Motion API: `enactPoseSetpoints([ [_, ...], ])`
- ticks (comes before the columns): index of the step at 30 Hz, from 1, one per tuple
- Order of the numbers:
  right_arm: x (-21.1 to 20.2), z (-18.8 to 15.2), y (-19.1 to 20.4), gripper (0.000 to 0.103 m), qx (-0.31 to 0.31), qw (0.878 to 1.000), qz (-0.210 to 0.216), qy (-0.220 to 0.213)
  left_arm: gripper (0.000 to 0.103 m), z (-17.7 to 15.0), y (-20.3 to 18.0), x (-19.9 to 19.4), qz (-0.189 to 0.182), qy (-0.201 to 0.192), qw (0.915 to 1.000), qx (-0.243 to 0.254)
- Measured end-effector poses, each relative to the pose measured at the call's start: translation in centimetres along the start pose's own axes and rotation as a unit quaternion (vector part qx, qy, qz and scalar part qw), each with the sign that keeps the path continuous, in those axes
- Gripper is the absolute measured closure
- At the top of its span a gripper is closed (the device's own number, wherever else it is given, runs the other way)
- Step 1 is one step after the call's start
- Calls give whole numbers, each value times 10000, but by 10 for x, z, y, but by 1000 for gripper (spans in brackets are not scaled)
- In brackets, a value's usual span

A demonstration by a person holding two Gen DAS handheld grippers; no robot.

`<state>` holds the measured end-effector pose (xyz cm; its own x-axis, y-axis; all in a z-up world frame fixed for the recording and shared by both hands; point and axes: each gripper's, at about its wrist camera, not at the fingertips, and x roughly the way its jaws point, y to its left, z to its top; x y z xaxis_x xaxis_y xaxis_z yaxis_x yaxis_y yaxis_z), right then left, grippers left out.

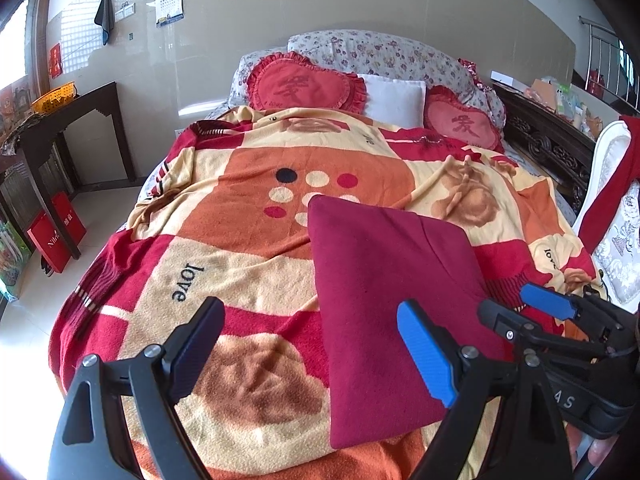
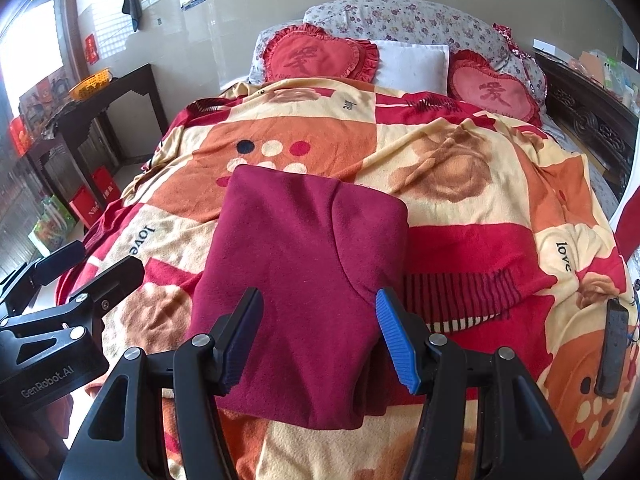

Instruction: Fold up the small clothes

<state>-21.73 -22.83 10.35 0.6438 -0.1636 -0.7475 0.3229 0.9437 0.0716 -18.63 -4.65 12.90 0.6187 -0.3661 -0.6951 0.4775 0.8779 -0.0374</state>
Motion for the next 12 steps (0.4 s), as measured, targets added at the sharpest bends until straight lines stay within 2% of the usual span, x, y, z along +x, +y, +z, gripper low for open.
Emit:
enactPoseSetpoints([
  [12,10,0,-1,63,68,9999,26,118,12,-1,-4,5,-72,-106,9998,121],
])
